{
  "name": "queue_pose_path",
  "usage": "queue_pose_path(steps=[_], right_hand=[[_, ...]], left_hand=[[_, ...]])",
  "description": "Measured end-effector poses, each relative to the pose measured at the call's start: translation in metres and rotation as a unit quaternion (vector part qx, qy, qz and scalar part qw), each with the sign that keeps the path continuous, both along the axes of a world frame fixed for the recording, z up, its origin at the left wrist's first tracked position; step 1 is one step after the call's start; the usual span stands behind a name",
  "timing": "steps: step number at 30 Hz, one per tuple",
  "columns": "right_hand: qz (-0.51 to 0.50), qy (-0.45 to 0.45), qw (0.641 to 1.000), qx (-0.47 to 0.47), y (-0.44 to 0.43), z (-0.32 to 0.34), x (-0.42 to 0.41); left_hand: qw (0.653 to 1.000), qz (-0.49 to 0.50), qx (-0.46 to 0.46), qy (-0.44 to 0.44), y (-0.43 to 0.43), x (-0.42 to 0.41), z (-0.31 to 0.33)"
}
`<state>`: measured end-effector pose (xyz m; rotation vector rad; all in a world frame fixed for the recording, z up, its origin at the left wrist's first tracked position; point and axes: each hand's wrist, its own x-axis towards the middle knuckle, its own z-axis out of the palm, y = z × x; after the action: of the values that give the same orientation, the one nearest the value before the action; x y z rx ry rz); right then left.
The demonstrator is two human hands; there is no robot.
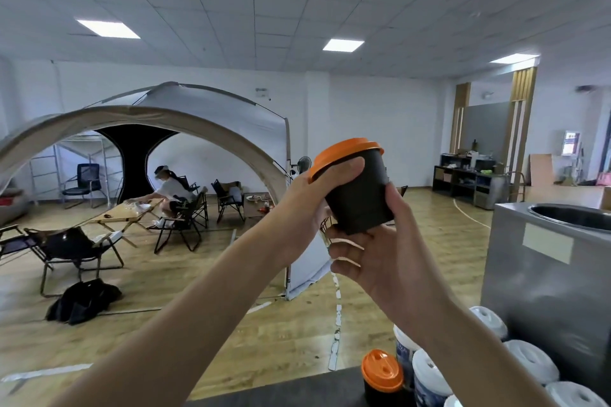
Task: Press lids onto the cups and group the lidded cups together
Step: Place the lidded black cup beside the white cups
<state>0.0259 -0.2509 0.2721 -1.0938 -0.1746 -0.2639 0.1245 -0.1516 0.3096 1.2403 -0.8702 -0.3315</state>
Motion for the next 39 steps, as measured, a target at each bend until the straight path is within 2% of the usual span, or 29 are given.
queue_pose_path(steps=[4,9,15,21,26,34,39], right_hand=[[-0.040,-0.020,0.999,-0.021,-0.001,0.005,-0.002],[0.007,-0.002,1.000,0.009,0.000,0.009,-0.005],[-0.042,-0.024,0.999,-0.015,0.001,0.009,-0.005],[0.008,-0.012,1.000,0.004,0.002,0.009,-0.009],[-0.021,-0.023,0.999,-0.033,0.005,0.008,-0.011],[0.031,0.012,0.999,-0.017,0.007,0.007,-0.011],[0.078,0.017,0.997,0.014,0.007,0.004,-0.014]], left_hand=[[1.000,0.013,0.003,-0.004,0.003,-0.006,0.006],[0.999,-0.033,-0.006,0.013,0.011,-0.013,0.011],[1.000,0.010,-0.008,0.014,0.005,-0.009,0.011],[1.000,-0.004,-0.020,0.014,0.008,-0.009,0.012],[1.000,0.007,-0.006,0.012,0.009,-0.009,0.010],[0.999,-0.006,-0.020,0.034,0.014,-0.016,0.009],[0.999,-0.027,-0.014,0.017,0.018,-0.015,0.005]])
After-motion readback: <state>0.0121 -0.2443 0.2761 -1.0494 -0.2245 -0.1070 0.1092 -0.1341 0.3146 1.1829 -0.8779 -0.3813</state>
